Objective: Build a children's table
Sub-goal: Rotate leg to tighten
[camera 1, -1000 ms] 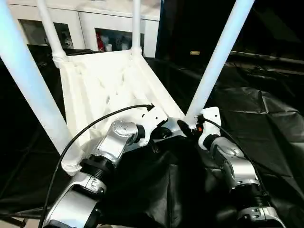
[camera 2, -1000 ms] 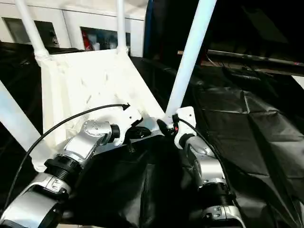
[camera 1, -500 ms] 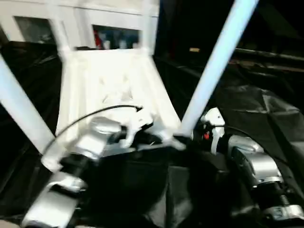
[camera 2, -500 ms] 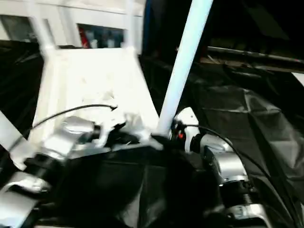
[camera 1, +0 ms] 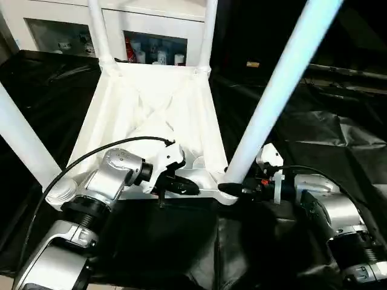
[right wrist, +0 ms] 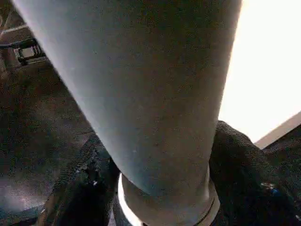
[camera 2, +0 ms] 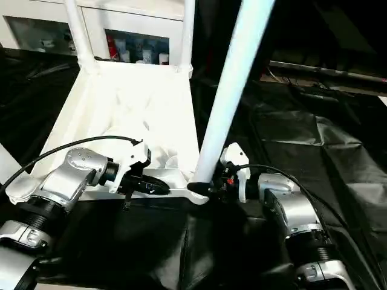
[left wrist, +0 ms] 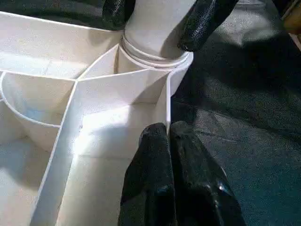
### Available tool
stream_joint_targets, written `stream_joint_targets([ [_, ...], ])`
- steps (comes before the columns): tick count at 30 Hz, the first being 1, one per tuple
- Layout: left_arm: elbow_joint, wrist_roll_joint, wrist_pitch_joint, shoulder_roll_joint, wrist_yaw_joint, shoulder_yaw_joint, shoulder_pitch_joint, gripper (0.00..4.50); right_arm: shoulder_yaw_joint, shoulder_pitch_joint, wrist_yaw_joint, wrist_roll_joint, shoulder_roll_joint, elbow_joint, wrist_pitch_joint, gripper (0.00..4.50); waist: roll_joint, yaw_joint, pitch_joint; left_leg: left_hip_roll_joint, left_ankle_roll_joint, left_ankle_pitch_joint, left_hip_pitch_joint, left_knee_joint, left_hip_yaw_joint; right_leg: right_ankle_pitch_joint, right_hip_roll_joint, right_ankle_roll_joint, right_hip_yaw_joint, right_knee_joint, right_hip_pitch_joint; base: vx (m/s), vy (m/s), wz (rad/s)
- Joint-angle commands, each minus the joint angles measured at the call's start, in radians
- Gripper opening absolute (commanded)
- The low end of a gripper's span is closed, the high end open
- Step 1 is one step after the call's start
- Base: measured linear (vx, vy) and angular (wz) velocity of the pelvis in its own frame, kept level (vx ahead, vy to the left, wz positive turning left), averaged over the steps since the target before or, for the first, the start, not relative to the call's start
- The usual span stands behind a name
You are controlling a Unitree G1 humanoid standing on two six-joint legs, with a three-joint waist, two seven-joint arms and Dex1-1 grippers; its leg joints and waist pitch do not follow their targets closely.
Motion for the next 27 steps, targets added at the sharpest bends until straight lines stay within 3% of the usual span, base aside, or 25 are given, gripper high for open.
stream_joint_targets([
  [1, 0.005, 0.002, -0.010, -0.022, 0.020, -0.029, 0.009, 0.00, 0.025, 0.016, 0.016, -0.001, -0.007, -0.019, 0.011, 2.38, 0.000, -0.001, -0.053, 0.028, 0.085, -0.089, 0.009, -0.061, -0.007, 0.002, -0.044, -0.286, 0.036, -0.051, 0.051, 0.000, 0.000, 0.00],
  [5, 0.021, 0.014, -0.017, -0.042, 0.079, -0.019, 0.003, 0.00, 0.022, 0.033, -0.020, 0.000, 0.011, -0.026, 0.023, 2.19, -0.002, 0.004, -0.050, 0.029, 0.076, -0.110, 0.011, -0.063, -0.006, -0.039, -0.045, -0.273, 0.037, -0.056, 0.049, 0.000, 0.000, 0.00],
  [7, 0.050, 0.033, -0.028, -0.075, 0.175, -0.002, -0.012, 0.00, 0.009, 0.041, -0.103, -0.018, 0.045, -0.009, 0.027, 2.13, -0.003, 0.004, -0.046, 0.029, 0.059, -0.147, 0.011, -0.066, -0.007, -0.101, -0.045, -0.260, 0.037, -0.064, 0.046, 0.000, 0.000, 0.00],
  [12, 0.108, 0.075, -0.026, -0.203, 0.395, 0.001, -0.039, 0.00, -0.051, 0.052, -0.455, -0.078, 0.199, 0.067, 0.045, 2.03, -0.003, -0.001, -0.039, 0.027, -0.018, -0.271, 0.015, -0.079, -0.018, -0.382, -0.050, -0.157, 0.035, -0.095, 0.035, 0.000, 0.000, 0.00],
  [15, 0.106, 0.088, -0.001, -0.272, 0.462, -0.017, -0.040, 0.00, -0.081, 0.051, -0.623, -0.097, 0.278, 0.089, 0.054, 1.99, -0.003, -0.010, -0.039, 0.026, -0.032, -0.306, 0.015, -0.083, -0.023, -0.439, -0.050, -0.117, 0.035, -0.104, 0.028, 0.000, 0.000, 0.00],
  [18, 0.102, 0.103, 0.009, -0.320, 0.505, -0.036, -0.037, 0.00, -0.095, 0.034, -0.726, -0.119, 0.327, 0.115, 0.048, 1.98, 0.001, -0.016, -0.040, 0.024, -0.027, -0.338, 0.017, -0.084, -0.025, -0.451, -0.046, -0.103, 0.034, -0.109, 0.023, 0.000, 0.000, 0.00],
  [23, 0.102, 0.119, 0.003, -0.349, 0.510, -0.062, -0.028, 0.00, -0.070, 0.019, -0.753, -0.155, 0.365, 0.120, 0.019, 1.98, 0.001, -0.021, -0.043, 0.024, -0.023, -0.333, 0.009, -0.086, -0.025, -0.390, -0.042, -0.101, 0.034, -0.106, 0.026, 0.000, 0.000, 0.00],
  [25, 0.108, 0.129, -0.001, -0.332, 0.506, -0.057, -0.031, 0.00, -0.069, 0.024, -0.730, -0.142, 0.362, 0.101, 0.015, 2.66, 0.002, -0.021, -0.043, 0.024, -0.019, -0.328, 0.008, -0.086, -0.024, -0.361, -0.041, -0.110, 0.035, -0.103, 0.027, 0.000, 0.000, 0.00],
  [27, 0.110, 0.131, -0.002, -0.311, 0.497, -0.052, -0.034, 0.00, -0.068, 0.022, -0.704, -0.137, 0.345, 0.094, 0.004, 2.68, 0.001, -0.020, -0.043, 0.024, -0.012, -0.331, 0.008, -0.086, -0.023, -0.359, -0.042, -0.115, 0.036, -0.104, 0.027, 0.000, 0.000, 0.00],
])
